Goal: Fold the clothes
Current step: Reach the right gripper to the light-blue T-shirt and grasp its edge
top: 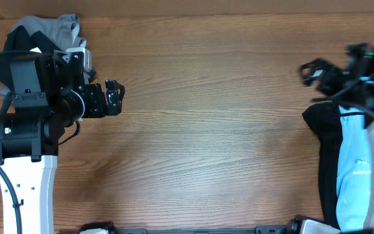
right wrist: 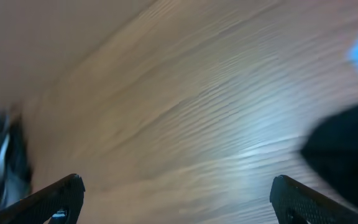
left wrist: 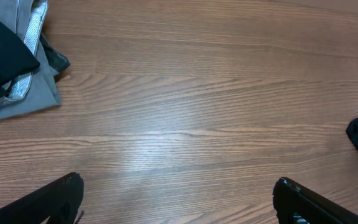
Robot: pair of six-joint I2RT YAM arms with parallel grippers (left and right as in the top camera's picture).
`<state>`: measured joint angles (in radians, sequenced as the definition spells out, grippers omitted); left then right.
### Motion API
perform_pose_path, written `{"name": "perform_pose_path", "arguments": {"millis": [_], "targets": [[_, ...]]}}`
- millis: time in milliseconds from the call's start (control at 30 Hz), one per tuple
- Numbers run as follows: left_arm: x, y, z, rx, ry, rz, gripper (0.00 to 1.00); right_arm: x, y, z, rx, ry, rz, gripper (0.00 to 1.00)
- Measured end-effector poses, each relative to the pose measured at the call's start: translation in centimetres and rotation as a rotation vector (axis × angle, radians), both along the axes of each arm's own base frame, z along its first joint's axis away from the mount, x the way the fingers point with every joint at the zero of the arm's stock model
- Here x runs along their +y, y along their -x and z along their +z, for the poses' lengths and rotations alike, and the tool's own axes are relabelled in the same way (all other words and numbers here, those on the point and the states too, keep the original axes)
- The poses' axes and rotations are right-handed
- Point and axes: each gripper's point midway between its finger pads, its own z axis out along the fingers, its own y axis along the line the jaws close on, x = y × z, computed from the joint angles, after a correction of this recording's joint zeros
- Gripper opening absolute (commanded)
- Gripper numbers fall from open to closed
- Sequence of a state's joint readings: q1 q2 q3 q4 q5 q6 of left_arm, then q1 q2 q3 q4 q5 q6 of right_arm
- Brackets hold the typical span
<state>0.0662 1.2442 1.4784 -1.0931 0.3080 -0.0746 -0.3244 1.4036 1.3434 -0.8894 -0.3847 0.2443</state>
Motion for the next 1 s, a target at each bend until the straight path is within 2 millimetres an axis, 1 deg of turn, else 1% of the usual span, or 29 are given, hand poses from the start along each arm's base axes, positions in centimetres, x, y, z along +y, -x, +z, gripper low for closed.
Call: {"name": "perform_pose_path", "arguments": {"millis": [33, 100, 200, 267, 333, 433, 567, 700, 767, 867, 933, 1000], "targets": [[0.0, 0.0, 0.0, 0.0, -0.001, 0.001, 1.0, -2.1, -0.2, -0.3, 0.008, -0.008, -0.062, 1.0], [0.1, 0.0, 0.0, 0.0, -0.003, 0.002, 1.0, -6.3, -0.5, -1.4, 0.029, -0.029, -0.18, 1.0], [0.1, 0.0, 0.0, 0.0, -0.003, 0.003, 1.0, -11.9, -1.1, -4.4, 0.064, -0.074, -0.333, 1.0], [0.1, 0.0, 0.0, -0.001, -0.004, 0.003, 1.0, -14.5, -1.4, -6.8, 0.094, -0.108, -0.41, 1.0], [0.1, 0.0, 0.0, -0.001, -0.004, 0.003, 1.0, -16.1, -1.9, -9.2, 0.118, -0.135, -0.453, 1.0], [0.1, 0.0, 0.0, -0.001, -0.004, 0.003, 1.0, -16.8, -2.8, -12.2, 0.153, -0.164, -0.474, 1.0], [0.1, 0.0, 0.0, -0.001, -0.004, 0.003, 1.0, -17.5, -3.8, -15.4, 0.186, -0.162, -0.494, 0.99], [0.1, 0.0, 0.0, -0.002, -0.004, 0.003, 1.0, -18.1, -3.7, -18.1, 0.234, -0.147, -0.518, 0.95], [0.1, 0.0, 0.0, -0.002, -0.004, 0.003, 1.0, -18.2, -3.5, -19.2, 0.258, -0.15, -0.526, 0.95], [0.1, 0.0, 0.0, -0.002, -0.004, 0.003, 1.0, -18.1, -3.3, -21.0, 0.296, -0.154, -0.531, 0.9], [0.1, 0.0, 0.0, -0.002, -0.004, 0.003, 1.0, -18.0, -3.3, -21.8, 0.314, -0.153, -0.53, 0.85], [0.1, 0.0, 0.0, -0.002, -0.004, 0.003, 1.0, -18.2, -3.4, -21.7, 0.31, -0.143, -0.525, 0.68]]}}
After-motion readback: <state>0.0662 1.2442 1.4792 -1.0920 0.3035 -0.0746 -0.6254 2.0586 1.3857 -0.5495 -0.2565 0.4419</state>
